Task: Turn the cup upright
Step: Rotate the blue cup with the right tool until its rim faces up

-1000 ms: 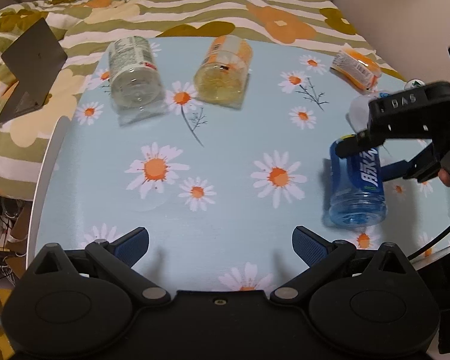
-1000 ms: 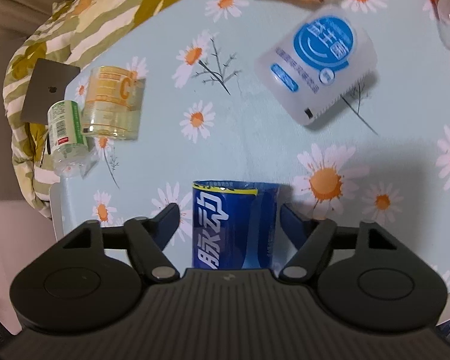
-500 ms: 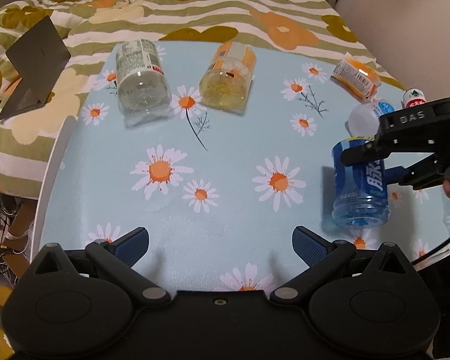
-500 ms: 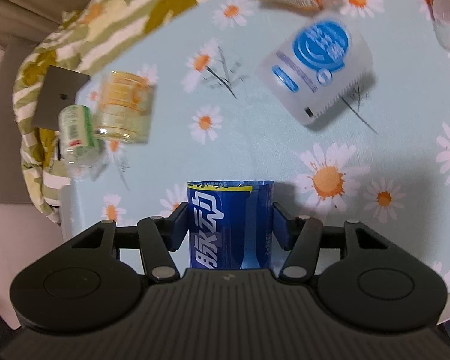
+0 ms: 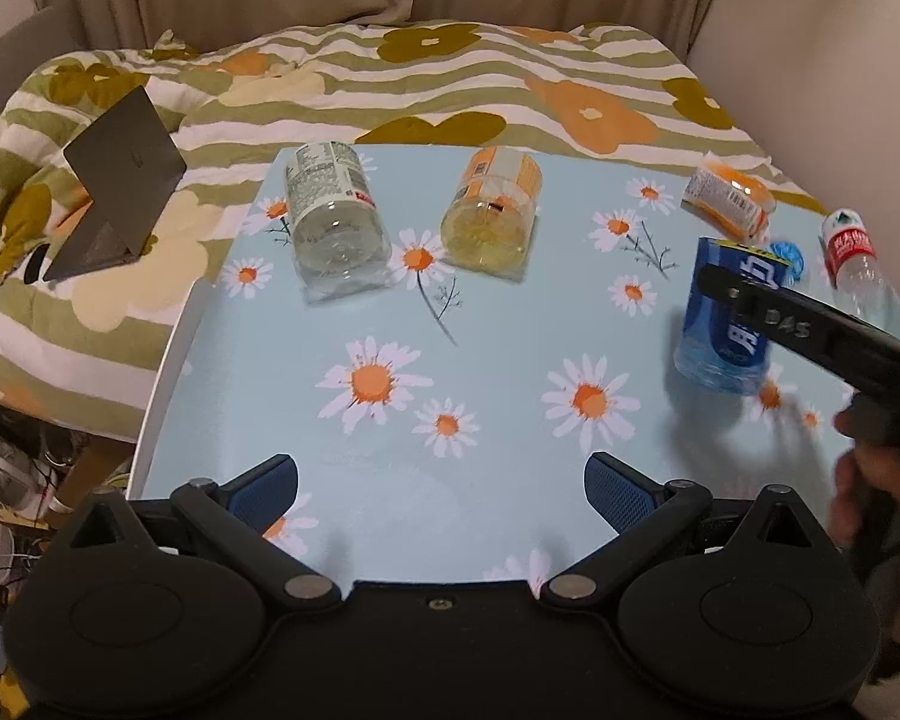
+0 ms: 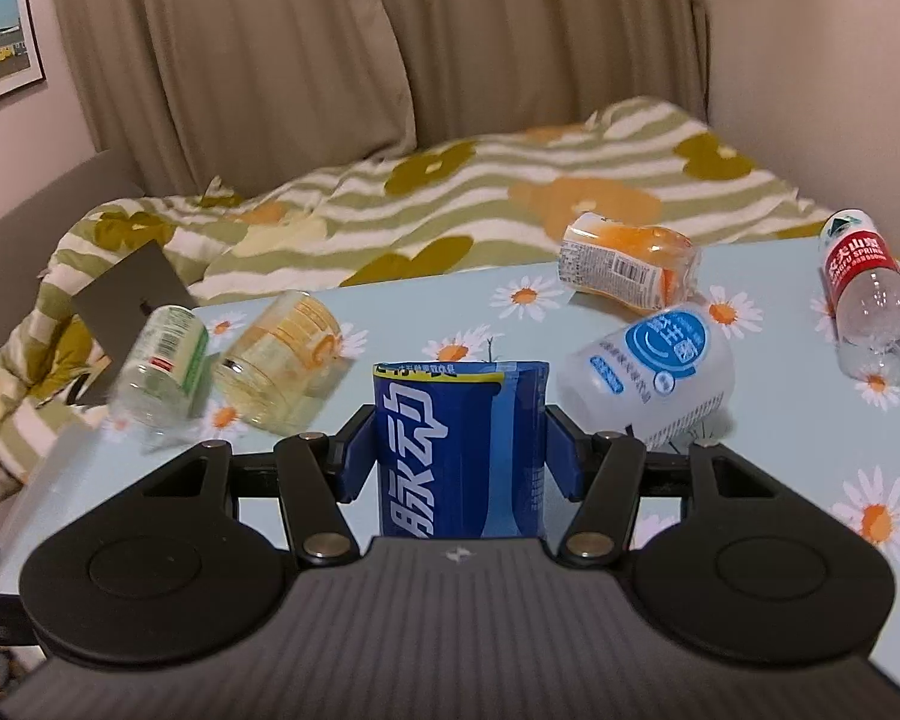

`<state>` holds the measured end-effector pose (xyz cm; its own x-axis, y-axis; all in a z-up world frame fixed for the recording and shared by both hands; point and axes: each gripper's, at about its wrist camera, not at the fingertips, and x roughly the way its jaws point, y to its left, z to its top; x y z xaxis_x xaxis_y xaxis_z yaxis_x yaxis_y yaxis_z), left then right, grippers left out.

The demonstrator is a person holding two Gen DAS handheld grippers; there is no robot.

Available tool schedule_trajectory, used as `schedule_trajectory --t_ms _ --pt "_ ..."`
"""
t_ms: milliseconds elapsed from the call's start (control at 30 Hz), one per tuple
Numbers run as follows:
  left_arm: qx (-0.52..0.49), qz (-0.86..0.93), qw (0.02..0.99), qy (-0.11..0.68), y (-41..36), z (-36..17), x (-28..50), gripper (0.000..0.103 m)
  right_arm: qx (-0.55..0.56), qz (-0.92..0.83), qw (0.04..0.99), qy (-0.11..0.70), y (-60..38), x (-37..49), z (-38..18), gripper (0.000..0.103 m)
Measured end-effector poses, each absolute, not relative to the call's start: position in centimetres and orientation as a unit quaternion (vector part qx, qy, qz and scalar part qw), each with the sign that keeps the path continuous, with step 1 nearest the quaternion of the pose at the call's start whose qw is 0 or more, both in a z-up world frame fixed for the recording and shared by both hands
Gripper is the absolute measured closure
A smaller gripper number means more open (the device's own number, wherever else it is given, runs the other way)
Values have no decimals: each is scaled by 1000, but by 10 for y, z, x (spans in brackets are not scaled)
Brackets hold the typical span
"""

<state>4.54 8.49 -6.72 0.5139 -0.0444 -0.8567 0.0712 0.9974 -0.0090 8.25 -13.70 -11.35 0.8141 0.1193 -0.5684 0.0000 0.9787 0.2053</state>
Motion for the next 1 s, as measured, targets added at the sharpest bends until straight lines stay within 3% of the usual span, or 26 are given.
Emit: schedule_trajectory --t_ms 333,700,1000 --pt "40 -29 862 504 90 -77 29 0 47 38 963 263 -127 63 -126 30" --pt "49 -49 861 503 72 -73 33 0 10 84 929 360 -135 65 -112 30" --pt "46 -57 856 512 66 -78 37 0 -6 91 919 383 -133 63 -109 30"
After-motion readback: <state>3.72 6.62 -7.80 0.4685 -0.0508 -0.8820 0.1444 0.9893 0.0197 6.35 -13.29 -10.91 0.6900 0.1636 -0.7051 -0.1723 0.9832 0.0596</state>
